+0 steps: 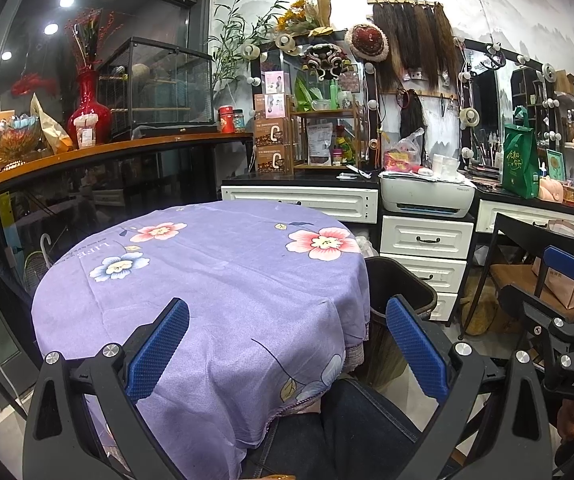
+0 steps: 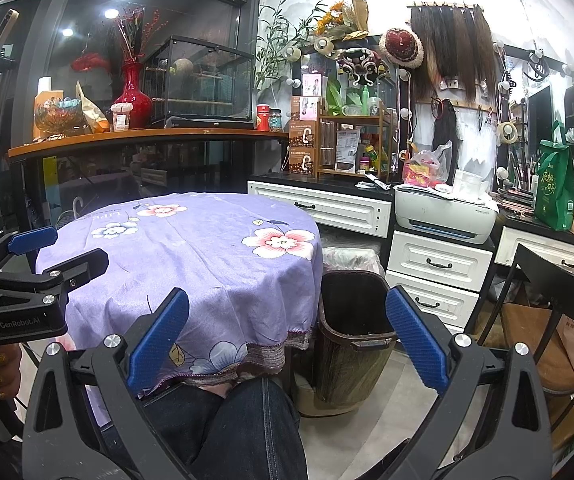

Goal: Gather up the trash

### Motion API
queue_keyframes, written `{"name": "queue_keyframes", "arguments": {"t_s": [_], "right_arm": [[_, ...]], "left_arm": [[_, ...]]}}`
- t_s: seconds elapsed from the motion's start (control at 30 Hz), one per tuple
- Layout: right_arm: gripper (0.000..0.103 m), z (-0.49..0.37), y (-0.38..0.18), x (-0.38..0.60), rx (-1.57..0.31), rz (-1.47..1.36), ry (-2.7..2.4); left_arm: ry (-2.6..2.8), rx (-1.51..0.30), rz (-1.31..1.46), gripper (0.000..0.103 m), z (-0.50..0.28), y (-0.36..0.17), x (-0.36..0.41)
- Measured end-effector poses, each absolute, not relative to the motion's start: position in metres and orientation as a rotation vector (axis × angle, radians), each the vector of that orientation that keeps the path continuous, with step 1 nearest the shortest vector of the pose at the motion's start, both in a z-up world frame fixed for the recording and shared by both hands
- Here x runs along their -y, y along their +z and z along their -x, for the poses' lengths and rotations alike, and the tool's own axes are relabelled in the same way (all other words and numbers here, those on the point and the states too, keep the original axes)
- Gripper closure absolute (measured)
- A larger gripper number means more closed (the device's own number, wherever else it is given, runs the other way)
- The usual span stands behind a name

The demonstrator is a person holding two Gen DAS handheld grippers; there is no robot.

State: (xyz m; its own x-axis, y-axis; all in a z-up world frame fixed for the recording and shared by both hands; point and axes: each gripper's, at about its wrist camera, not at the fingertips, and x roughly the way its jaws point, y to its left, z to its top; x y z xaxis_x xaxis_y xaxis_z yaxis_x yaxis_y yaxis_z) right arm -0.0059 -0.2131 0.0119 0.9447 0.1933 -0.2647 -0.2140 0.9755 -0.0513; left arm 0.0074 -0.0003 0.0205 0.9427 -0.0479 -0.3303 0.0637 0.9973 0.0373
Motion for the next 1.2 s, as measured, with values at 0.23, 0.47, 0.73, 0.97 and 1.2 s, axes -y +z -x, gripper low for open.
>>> {"name": "queue_keyframes", "arguments": {"t_s": [0.23, 0.47, 0.73, 0.97, 1.2], "right_arm": [[0.006, 0.006, 0.0102, 0.2132, -0.264, 0.079, 0.21], [0.006, 0.006, 0.0101, 0.2129, -0.265, 0.079, 0.21], [0.006, 0.0061, 0.0098, 0.2124, -0.265, 0.08, 0.21], [0.006, 0.0061, 0.0103, 0.2127, -0.263, 0.08, 0.209], [0.006, 0.0059, 0.0106, 0.2128, -0.263, 0.08, 0.209]], "left_arm": [[-0.057, -0.336, -0.052, 0.005, -0.0078, 0.0203, 0.0004], [-0.054, -0.336, -0.051, 0.005, -0.0078, 0.0201, 0.0008], [-0.056, -0.336, -0.05, 0.005, -0.0078, 0.0204, 0.0011], [-0.061, -0.332, -0.05, 0.005, -0.0079, 0.021, 0.0012], [-0.059, -0.33, -0.043, 0.005, -0.0089, 0.0223, -0.0034]]}}
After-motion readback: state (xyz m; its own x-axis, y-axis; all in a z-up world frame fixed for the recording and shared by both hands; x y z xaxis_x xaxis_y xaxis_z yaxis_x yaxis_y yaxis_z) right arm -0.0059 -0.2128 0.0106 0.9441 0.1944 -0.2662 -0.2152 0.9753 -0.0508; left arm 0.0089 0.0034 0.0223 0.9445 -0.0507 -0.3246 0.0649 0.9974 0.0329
